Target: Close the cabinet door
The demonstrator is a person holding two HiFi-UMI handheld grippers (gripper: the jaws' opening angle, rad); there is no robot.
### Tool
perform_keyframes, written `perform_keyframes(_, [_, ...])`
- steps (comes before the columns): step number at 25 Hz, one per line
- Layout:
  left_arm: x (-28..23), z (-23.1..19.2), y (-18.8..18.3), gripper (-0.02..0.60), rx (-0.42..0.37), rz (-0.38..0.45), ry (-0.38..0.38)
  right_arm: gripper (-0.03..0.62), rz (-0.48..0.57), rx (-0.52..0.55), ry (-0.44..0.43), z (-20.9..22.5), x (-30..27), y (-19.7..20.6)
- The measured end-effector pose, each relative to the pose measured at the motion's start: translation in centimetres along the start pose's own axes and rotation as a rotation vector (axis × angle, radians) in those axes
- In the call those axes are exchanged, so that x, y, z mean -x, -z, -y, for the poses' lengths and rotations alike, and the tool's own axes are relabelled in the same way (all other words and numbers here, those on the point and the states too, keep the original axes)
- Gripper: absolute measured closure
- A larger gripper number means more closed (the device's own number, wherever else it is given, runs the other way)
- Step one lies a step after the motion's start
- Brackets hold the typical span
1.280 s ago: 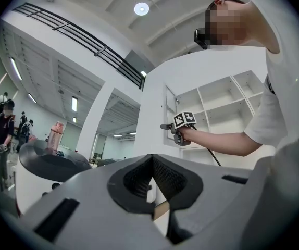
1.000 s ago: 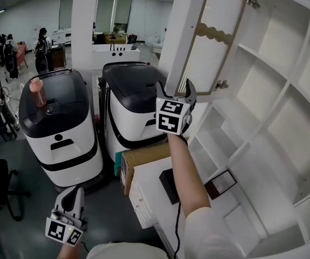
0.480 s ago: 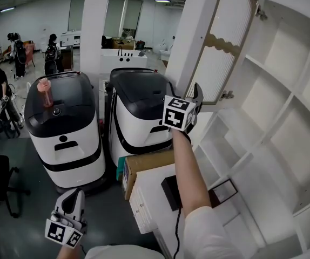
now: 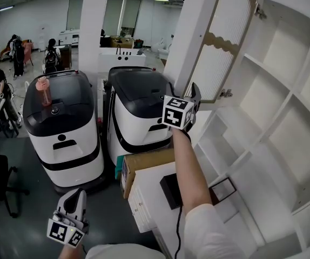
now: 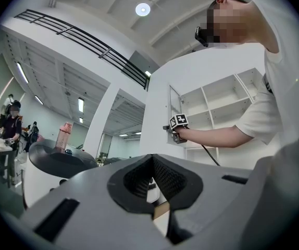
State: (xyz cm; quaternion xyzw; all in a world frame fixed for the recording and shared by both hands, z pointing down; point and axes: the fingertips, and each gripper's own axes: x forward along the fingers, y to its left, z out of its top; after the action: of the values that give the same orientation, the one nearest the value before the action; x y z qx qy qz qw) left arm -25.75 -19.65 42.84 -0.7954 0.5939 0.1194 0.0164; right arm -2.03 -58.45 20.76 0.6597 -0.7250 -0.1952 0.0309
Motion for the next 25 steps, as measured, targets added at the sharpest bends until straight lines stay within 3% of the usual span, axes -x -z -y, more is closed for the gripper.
perform_keyframes(11, [-1.2,2.1,0.1,0.575,0.006,0.003,0.065,0.229,0.012,-0.017,-0.048,0.6,1.9,-0.2])
perform_keyframes(25, [-1.7,3.2,0.7,0.575,0.024,-0.006,0.109,0.306,0.045,-0.062,-0.059,1.7,5.3,-0.2])
